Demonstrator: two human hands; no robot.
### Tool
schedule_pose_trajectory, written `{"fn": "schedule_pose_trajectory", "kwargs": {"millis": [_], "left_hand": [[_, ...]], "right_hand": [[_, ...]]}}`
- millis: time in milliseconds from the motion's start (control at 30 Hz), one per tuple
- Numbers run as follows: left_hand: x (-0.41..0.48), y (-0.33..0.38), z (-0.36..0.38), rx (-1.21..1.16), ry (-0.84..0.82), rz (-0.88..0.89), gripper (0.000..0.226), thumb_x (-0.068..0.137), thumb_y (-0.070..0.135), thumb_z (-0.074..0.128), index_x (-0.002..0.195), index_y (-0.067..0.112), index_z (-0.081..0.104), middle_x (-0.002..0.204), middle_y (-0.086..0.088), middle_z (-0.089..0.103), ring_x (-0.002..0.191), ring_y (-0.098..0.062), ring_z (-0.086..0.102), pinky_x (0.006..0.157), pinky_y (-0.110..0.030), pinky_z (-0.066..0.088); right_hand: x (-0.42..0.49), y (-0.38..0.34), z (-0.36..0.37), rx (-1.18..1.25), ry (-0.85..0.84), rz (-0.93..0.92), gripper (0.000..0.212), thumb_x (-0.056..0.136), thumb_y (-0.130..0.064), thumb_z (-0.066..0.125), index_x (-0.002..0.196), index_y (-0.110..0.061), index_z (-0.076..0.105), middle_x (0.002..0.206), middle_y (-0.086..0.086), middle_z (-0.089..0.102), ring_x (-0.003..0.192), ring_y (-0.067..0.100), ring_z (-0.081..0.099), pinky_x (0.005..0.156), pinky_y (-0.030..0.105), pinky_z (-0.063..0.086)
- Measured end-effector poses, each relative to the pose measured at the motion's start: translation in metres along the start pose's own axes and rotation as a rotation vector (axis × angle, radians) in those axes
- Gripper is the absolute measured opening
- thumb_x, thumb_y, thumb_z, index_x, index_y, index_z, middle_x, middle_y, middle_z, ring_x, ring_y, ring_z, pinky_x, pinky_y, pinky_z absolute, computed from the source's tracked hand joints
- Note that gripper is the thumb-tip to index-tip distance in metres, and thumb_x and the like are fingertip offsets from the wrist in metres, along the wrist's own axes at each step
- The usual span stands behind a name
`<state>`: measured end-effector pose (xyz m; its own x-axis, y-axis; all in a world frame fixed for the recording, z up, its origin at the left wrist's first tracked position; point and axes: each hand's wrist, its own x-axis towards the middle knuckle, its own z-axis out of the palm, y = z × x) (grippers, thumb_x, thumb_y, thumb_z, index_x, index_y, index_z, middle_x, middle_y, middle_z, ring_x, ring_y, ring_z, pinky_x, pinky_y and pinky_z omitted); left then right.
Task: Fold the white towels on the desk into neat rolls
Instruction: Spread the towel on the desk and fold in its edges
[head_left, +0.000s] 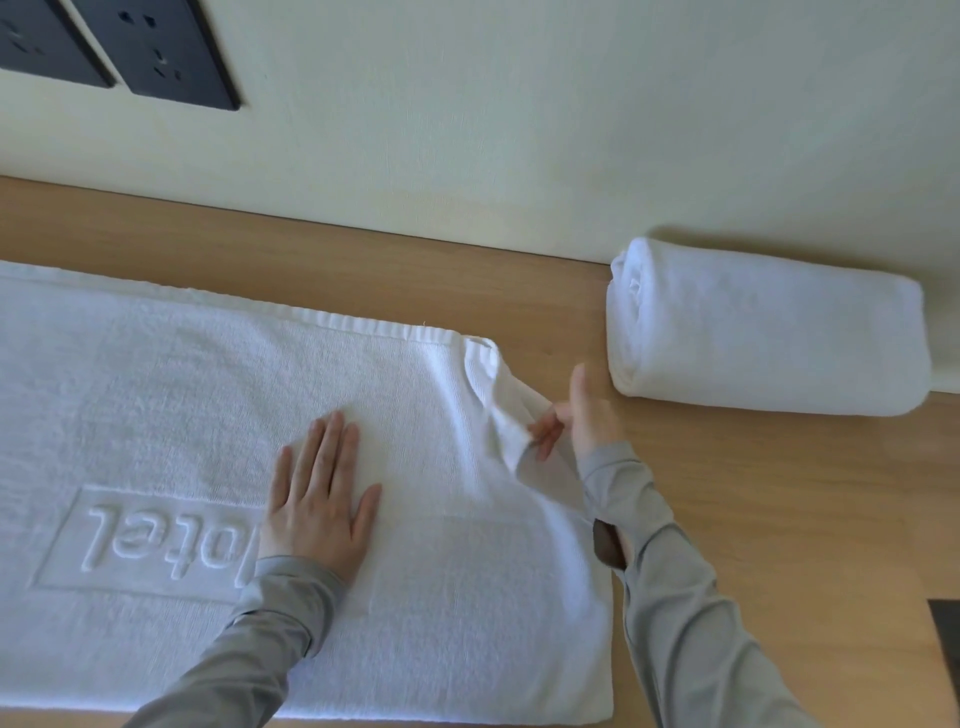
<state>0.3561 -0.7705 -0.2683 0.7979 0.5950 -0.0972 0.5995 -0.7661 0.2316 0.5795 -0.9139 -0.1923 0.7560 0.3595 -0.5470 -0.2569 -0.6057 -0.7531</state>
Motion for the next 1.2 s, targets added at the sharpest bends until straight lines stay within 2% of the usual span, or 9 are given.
{"fn": "schedule_pose_trajectory", "kwargs": {"millis": [167,333,433,500,767,833,933,1067,1200], "left_hand": [[0.000,0.000,-0.001,-0.009,0.005,0.003,0.066,0.093,0.047,0.020,0.147,0.010,0.026,0.154,-0.007,0.025,0.142,-0.022,0.021,0.115,-0.047,0.017],[0.000,0.000,-0.001,-0.020,0.009,0.006,0.066,0.095,0.048,0.016,0.147,0.010,0.027,0.153,-0.007,0.027,0.142,-0.023,0.024,0.114,-0.048,0.019],[0.000,-0.001,0.000,-0.022,0.011,0.006,0.065,0.094,0.047,0.018,0.146,0.010,0.028,0.153,-0.007,0.027,0.142,-0.023,0.024,0.114,-0.049,0.019],[0.000,-0.002,0.001,-0.026,0.016,0.008,0.065,0.094,0.046,0.019,0.146,0.010,0.029,0.154,-0.007,0.027,0.142,-0.023,0.024,0.115,-0.048,0.019],[0.000,-0.002,0.002,-0.037,0.030,0.007,0.064,0.093,0.045,0.022,0.145,0.009,0.033,0.152,-0.008,0.030,0.141,-0.023,0.026,0.114,-0.049,0.020],[0.000,-0.003,0.002,-0.038,0.032,0.010,0.064,0.094,0.045,0.021,0.144,0.008,0.034,0.152,-0.008,0.031,0.141,-0.023,0.026,0.114,-0.049,0.021],[0.000,-0.003,0.002,-0.037,0.036,0.017,0.064,0.094,0.045,0.023,0.144,0.008,0.034,0.152,-0.008,0.030,0.141,-0.023,0.026,0.114,-0.049,0.020],[0.001,-0.003,0.004,-0.037,0.050,0.021,0.063,0.093,0.044,0.026,0.145,0.009,0.033,0.153,-0.008,0.029,0.141,-0.022,0.025,0.114,-0.048,0.019],[0.001,-0.004,0.006,-0.032,0.056,0.026,0.063,0.093,0.044,0.027,0.145,0.009,0.032,0.153,-0.008,0.029,0.141,-0.022,0.024,0.115,-0.048,0.019]], "right_hand": [[0.006,0.014,0.009,-0.496,0.335,-0.145,0.007,0.085,-0.014,0.059,0.080,-0.010,0.060,0.089,0.007,0.062,0.080,0.019,0.055,0.073,0.027,0.043],[0.015,0.016,0.009,-0.547,0.445,-0.012,0.026,0.093,-0.024,0.051,0.099,0.000,0.058,0.103,0.014,0.053,0.095,0.030,0.053,0.079,0.034,0.042],[0.020,0.007,-0.003,-0.647,0.273,0.270,0.037,0.097,-0.034,0.041,0.096,-0.001,0.057,0.095,0.012,0.060,0.076,0.025,0.051,0.070,0.030,0.038],[0.023,0.003,-0.008,-0.678,0.128,0.381,0.039,0.095,-0.036,0.045,0.111,-0.002,0.055,0.110,0.015,0.058,0.091,0.029,0.054,0.074,0.030,0.038],[0.000,-0.006,-0.007,-0.345,-0.256,0.357,0.040,0.079,-0.034,0.072,0.111,-0.013,0.060,0.096,-0.001,0.063,0.086,0.013,0.058,0.076,0.025,0.048],[-0.010,0.000,-0.001,-0.233,-0.217,0.268,0.033,0.078,-0.023,0.073,0.108,-0.014,0.062,0.093,-0.003,0.062,0.086,0.011,0.058,0.075,0.023,0.048],[-0.023,0.010,0.005,-0.014,0.109,-0.037,0.031,0.076,-0.002,0.069,0.093,-0.027,0.061,0.093,-0.007,0.061,0.082,0.004,0.056,0.061,0.010,0.043],[-0.021,0.012,0.001,-0.030,0.568,-0.517,0.036,0.071,0.018,0.055,0.094,-0.009,0.062,0.099,0.003,0.060,0.093,0.017,0.057,0.076,0.011,0.045],[0.003,0.026,-0.004,-0.275,0.533,-0.501,0.037,0.072,0.024,0.049,0.100,0.004,0.061,0.123,0.019,0.052,0.115,0.024,0.048,0.091,-0.001,0.031]]}}
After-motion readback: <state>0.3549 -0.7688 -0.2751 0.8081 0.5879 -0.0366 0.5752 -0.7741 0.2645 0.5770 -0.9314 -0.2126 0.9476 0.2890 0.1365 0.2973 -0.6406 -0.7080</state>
